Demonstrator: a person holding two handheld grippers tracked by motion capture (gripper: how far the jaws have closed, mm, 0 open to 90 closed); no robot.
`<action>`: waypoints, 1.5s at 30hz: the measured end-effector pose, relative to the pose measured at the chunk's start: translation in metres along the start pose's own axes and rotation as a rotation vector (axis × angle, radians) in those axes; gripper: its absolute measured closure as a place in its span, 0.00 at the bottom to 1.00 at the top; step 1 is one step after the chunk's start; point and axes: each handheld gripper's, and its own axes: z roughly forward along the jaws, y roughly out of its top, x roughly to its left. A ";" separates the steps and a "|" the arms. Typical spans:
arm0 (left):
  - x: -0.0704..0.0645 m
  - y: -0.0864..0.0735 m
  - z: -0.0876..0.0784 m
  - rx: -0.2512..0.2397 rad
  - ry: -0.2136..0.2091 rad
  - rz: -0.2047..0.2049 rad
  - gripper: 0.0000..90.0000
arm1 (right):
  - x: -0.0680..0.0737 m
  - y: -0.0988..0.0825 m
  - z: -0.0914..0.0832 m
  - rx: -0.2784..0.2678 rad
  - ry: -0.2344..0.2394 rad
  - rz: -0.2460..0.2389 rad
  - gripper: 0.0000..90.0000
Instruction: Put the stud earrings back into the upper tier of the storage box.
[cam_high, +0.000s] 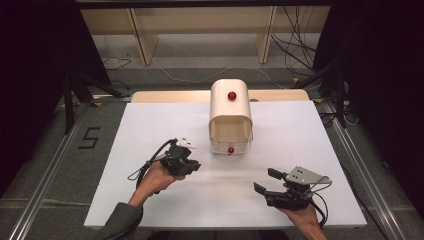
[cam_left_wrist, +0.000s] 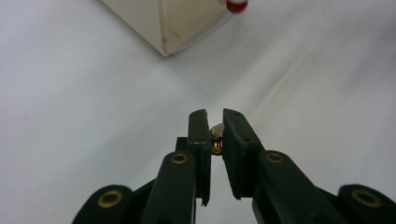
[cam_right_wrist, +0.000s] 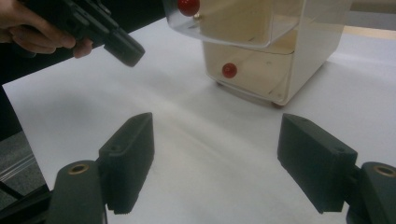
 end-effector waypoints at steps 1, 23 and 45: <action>0.000 0.000 -0.002 -0.011 0.004 -0.001 0.90 | 0.000 0.000 0.000 0.000 0.000 0.000 0.31; 0.003 0.016 -0.037 -0.310 0.023 -0.103 0.90 | 0.000 0.000 0.000 0.003 -0.004 0.002 0.31; -0.009 0.046 -0.052 -0.445 -0.002 -0.114 0.90 | -0.001 0.000 0.000 -0.001 -0.004 0.005 0.31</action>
